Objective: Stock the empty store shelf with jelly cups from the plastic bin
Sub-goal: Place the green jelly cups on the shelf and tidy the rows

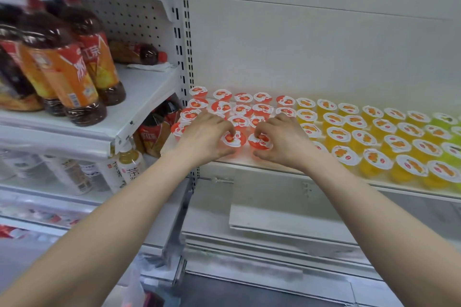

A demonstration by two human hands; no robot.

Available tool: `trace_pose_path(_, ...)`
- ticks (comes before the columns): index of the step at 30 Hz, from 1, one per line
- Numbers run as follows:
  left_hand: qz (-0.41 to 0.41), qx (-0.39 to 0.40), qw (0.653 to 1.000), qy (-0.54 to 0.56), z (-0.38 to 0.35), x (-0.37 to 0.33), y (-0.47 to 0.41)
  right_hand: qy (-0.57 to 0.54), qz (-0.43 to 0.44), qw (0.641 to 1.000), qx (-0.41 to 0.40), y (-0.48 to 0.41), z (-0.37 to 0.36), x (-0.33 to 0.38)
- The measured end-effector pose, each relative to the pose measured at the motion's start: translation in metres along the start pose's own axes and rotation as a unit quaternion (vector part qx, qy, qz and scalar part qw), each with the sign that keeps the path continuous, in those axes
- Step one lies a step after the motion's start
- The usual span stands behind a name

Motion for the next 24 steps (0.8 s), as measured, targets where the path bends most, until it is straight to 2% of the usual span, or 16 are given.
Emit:
trace_pose_path(6,-0.018,-0.009,1.0,0.013,-0.002,0.001,0.0,0.0,-0.003,1.0,0.004,0.0,0.001,-0.001)
trace_pose_path(10,-0.022,-0.007,1.0,0.013,0.003,0.01,-0.005,-0.065,-0.029,0.997,-0.012,-0.007,0.013,-0.005)
trace_pose_path(15,0.015,-0.027,0.999,0.038,0.013,0.042,-0.029,-0.058,-0.062,0.996,-0.028,-0.035,0.018,-0.023)
trace_pose_path(24,0.073,0.017,0.997,0.03,-0.009,0.101,-0.095,-0.037,-0.099,0.993,-0.054,-0.102,0.0,-0.026)
Point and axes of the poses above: each hand's wrist, its own y-axis away from the middle knuckle, its own z-axis out of the back of the hand, x = y × z, the point moved 8 cm from there along -y, towards the middle knuckle, and after that the axes turned 9 degrees about -z, right-handed, at the moved point
